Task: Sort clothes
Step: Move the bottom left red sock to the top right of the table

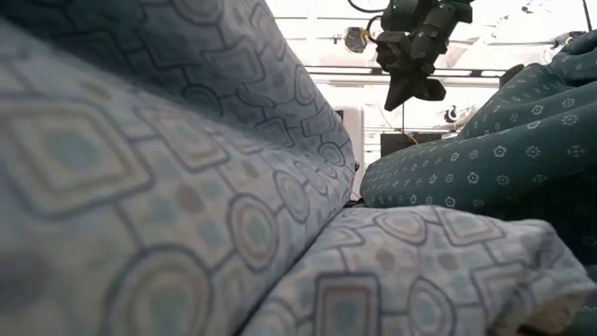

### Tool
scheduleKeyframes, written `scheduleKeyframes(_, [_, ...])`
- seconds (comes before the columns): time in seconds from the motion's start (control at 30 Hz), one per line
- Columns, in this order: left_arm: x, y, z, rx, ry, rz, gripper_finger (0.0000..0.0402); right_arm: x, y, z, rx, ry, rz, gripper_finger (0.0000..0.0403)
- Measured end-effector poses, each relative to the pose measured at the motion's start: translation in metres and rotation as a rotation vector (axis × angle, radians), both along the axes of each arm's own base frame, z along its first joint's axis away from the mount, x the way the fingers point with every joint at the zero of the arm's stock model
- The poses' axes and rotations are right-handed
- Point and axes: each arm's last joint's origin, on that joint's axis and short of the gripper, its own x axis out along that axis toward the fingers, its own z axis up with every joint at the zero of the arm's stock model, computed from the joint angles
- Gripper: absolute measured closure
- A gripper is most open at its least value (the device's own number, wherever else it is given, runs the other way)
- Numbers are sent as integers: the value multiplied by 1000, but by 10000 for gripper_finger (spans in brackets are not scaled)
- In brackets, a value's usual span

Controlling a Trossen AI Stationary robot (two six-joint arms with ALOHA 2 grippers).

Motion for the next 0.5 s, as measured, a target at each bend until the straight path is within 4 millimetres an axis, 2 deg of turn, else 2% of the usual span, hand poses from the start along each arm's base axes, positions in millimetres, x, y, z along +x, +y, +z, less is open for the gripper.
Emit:
scheduleKeyframes(0.13, [-2,2,22,72,48,-9,394,0,0,0,-2,-3,0,403])
scheduleKeyframes(0.3, [11,3,49,259,-256,-153,394,1,-1,1,-12,-17,0,403])
scheduleKeyframes(0.5, [21,13,52,359,-327,-216,394,3,-2,2,-27,-34,3,403])
